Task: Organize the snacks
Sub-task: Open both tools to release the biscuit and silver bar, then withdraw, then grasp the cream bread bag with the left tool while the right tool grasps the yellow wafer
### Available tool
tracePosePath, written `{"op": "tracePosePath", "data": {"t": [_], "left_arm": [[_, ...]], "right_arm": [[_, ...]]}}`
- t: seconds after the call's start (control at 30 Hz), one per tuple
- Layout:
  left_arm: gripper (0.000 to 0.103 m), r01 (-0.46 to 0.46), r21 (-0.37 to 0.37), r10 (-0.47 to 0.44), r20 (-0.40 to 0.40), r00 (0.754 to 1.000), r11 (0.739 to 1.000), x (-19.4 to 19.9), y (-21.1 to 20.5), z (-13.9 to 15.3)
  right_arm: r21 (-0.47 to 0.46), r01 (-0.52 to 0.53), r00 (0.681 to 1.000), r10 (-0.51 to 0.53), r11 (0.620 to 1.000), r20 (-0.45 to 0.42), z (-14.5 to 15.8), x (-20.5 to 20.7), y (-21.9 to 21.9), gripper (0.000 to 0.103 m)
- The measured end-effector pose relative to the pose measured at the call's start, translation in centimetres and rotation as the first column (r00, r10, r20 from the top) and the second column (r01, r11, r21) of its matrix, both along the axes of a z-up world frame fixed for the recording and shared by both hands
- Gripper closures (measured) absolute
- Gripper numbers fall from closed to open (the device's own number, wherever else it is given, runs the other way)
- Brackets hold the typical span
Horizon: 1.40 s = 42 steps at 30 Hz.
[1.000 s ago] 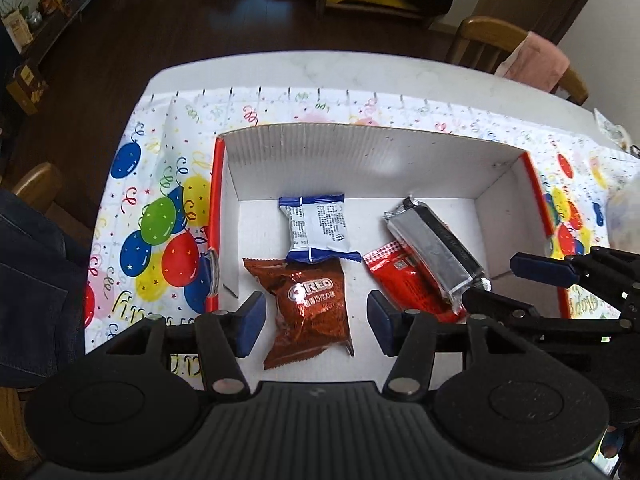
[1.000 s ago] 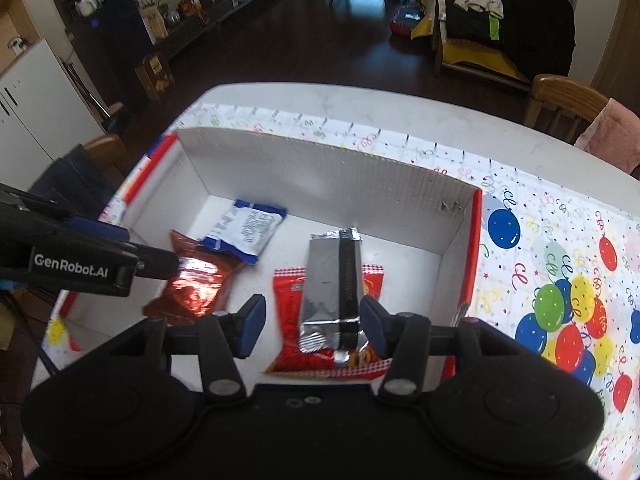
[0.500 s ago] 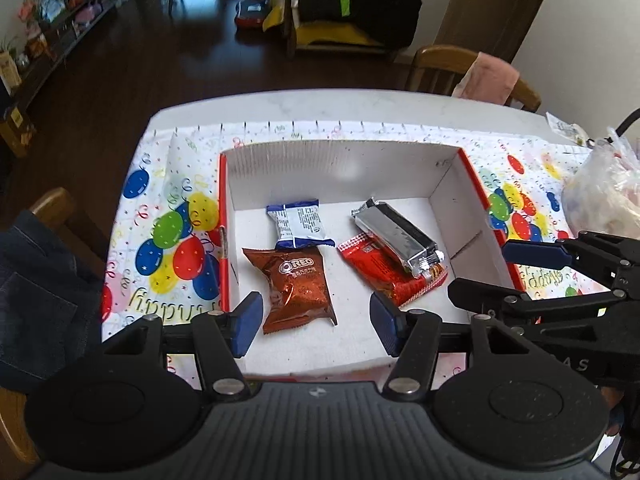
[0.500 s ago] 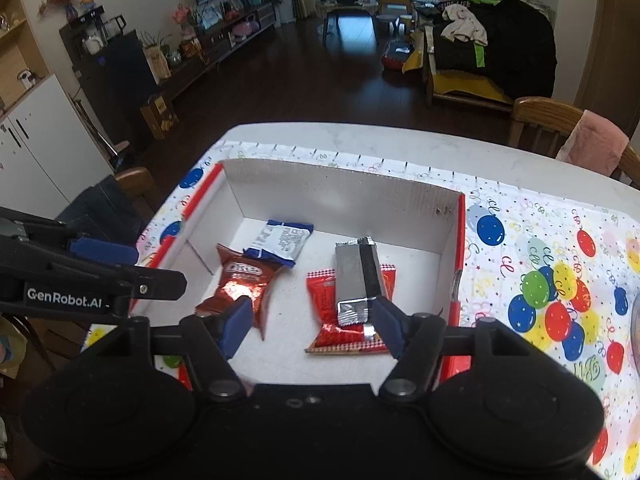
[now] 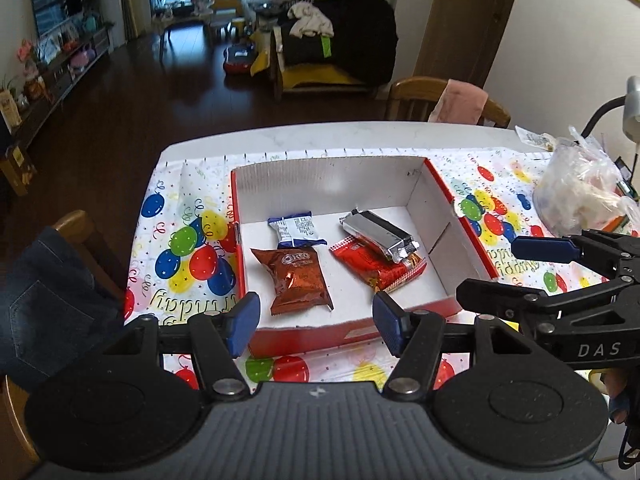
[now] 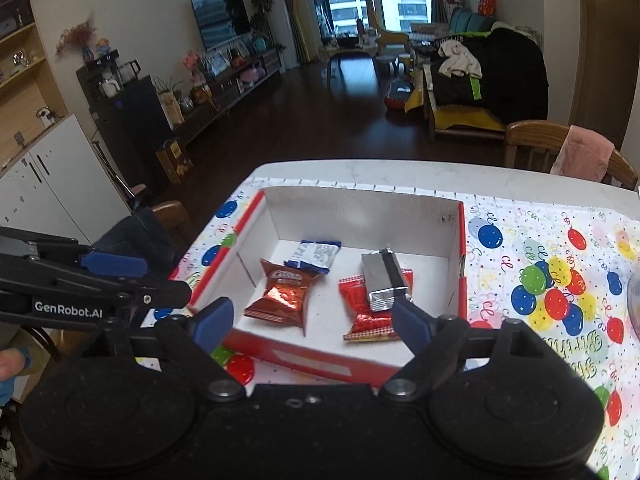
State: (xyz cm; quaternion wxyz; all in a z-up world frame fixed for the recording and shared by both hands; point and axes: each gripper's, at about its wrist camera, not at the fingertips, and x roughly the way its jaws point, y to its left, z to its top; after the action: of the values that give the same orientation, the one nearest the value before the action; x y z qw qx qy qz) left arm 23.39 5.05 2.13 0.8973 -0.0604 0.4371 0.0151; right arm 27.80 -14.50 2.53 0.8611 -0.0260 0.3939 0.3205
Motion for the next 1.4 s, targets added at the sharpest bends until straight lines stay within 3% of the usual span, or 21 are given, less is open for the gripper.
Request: {"op": "tracePosePath", "data": {"t": [0.1, 0.23, 0.33, 0.43, 0.77, 1.0, 1.4], "left_arm": [[0.040, 0.004, -0.003, -0.004, 0.025, 1.000, 1.000, -1.5, 0.1, 0.2], [0.024, 0.000, -0.009, 0.000, 0.056, 0.998, 1.000, -3.5, 0.5, 0.2], [0.024, 0.008, -0.009, -0.008, 0.061, 0.998, 1.000, -4.8, 0.8, -0.2], [0.024, 0.007, -0.009, -0.006, 0.060, 0.998, 1.000, -6.1, 1.2, -0.9], [0.023, -0.014, 0.015, 0.013, 0.093, 0.996, 1.000, -11.6, 1.8, -3.7], [0.023, 0.023, 0.005, -0.023, 0.010, 1.000, 1.000, -13.7, 0.9, -6.8], [0.023, -0.111, -0.101, 0.093, -0.166, 0.982, 0.989, -14.2, 0.5, -11.0]], "right_arm": [[0.016, 0.001, 1.000, -0.002, 1.000, 0.017, 0.3, -1.6, -0.2, 0.014], [0.040, -0.009, 1.000, 0.008, 0.999, 0.025, 0.5, -3.6, -0.5, 0.013], [0.047, -0.015, 1.000, 0.014, 0.999, 0.026, 0.2, -4.9, -0.6, 0.012], [0.052, -0.011, 0.999, 0.009, 0.999, 0.036, -0.2, -6.4, -0.8, 0.004], [0.039, -0.003, 1.000, 0.002, 0.999, 0.024, -3.5, -9.9, -1.4, 0.001], [-0.024, -0.026, 0.999, 0.026, 0.999, 0.021, -6.1, -11.7, -1.5, 0.000], [-0.133, -0.115, 0.993, 0.117, 0.984, 0.005, -9.9, -12.5, -1.3, 0.000]]}}
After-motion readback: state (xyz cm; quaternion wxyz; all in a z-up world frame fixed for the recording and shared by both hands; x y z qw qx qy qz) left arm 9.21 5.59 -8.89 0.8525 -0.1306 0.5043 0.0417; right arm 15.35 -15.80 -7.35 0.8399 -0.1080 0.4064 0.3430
